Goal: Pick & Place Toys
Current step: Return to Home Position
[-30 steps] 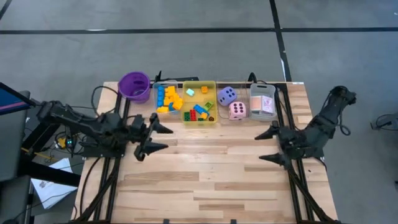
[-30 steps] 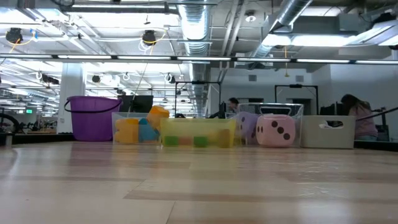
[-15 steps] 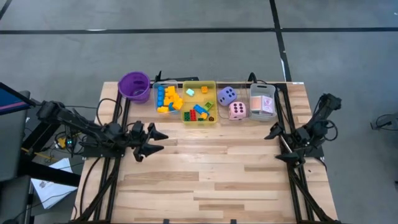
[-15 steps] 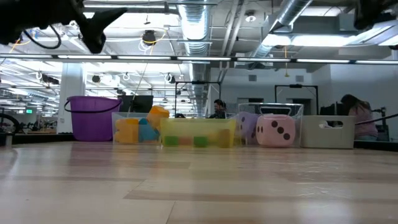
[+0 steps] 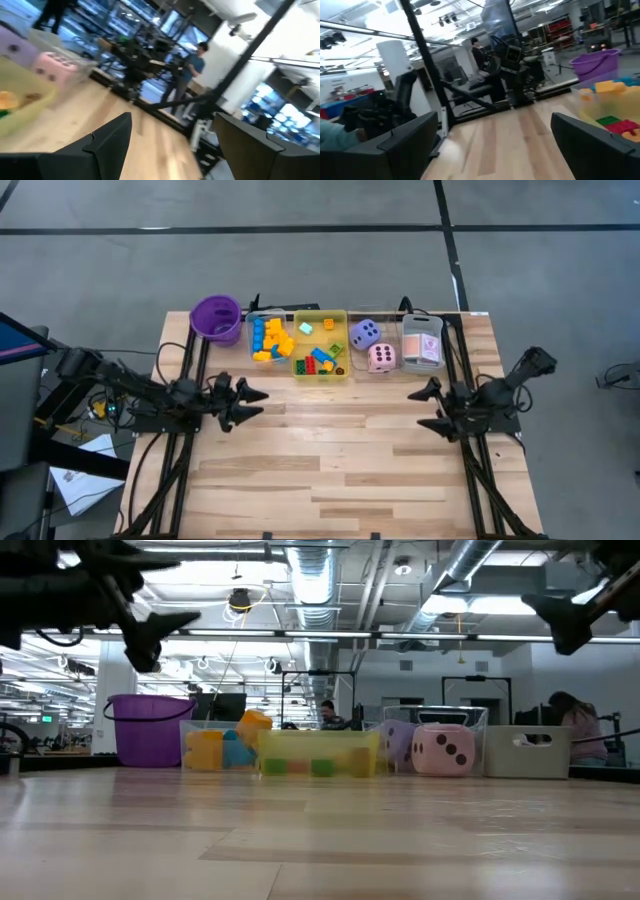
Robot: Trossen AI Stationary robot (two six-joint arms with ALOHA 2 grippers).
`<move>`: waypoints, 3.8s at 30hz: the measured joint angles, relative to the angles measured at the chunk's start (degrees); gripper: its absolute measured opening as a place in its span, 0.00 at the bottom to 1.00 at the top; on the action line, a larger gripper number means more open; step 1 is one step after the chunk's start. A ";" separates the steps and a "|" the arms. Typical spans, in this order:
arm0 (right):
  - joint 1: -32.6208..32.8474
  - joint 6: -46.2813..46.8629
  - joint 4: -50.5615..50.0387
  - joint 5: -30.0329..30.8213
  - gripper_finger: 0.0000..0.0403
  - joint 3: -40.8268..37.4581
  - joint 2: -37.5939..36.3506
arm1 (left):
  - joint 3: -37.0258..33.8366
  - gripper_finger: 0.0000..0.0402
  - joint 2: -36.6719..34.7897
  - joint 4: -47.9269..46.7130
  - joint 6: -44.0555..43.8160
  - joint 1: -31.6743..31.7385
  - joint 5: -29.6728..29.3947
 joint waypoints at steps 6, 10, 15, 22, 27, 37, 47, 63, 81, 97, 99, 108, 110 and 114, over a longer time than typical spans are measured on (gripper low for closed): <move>-10.52 1.78 -1.79 -8.76 0.94 0.00 -0.02 | 0.00 0.69 0.68 -0.21 -1.28 10.56 10.24; -18.36 7.02 -8.08 -15.73 0.94 -0.02 -0.02 | -0.02 0.69 0.68 -0.53 -1.31 18.09 18.57; -26.78 8.37 -9.70 -25.86 0.94 -0.02 -0.02 | -0.02 0.69 0.73 -1.94 -0.95 25.29 27.09; -32.83 7.44 -9.72 -26.24 0.94 -0.04 2.13 | -0.02 0.69 0.79 -9.37 5.15 26.41 29.86; -34.27 7.44 -9.74 -26.19 0.94 -0.04 2.62 | -0.02 0.69 0.79 -9.99 4.59 26.41 29.86; -34.51 7.44 -9.74 -26.13 0.94 -0.07 2.60 | -0.03 0.69 0.79 -9.97 4.55 26.39 29.86; -34.47 7.44 -9.74 -26.12 0.94 -0.07 2.60 | -0.04 0.69 0.79 -9.97 4.51 26.39 29.86; -34.47 7.44 -9.74 -26.11 0.94 -0.09 2.60 | -0.04 0.69 0.79 -9.94 4.48 26.39 29.86; -34.47 7.44 -9.76 -26.11 0.94 -0.11 2.60 | -0.04 0.69 0.79 -9.94 4.48 26.36 29.87; -34.47 7.44 -9.76 -26.11 0.94 -0.11 2.60 | -0.04 0.69 0.79 -9.94 4.48 26.39 29.88; -34.47 7.44 -9.76 -26.11 0.94 -0.11 2.60 | -0.04 0.69 0.79 -9.92 4.48 26.36 29.87; -34.47 7.44 -9.76 -26.11 0.94 -0.11 2.60 | -0.04 0.69 0.79 -9.92 4.46 26.36 29.88; -34.47 7.44 -9.76 -26.09 0.94 -0.11 2.60 | -0.04 0.69 0.79 -9.92 4.48 26.38 29.88; -34.47 7.44 -9.76 -26.09 0.94 -0.11 2.60 | -0.04 0.69 0.79 -9.92 4.48 26.36 29.88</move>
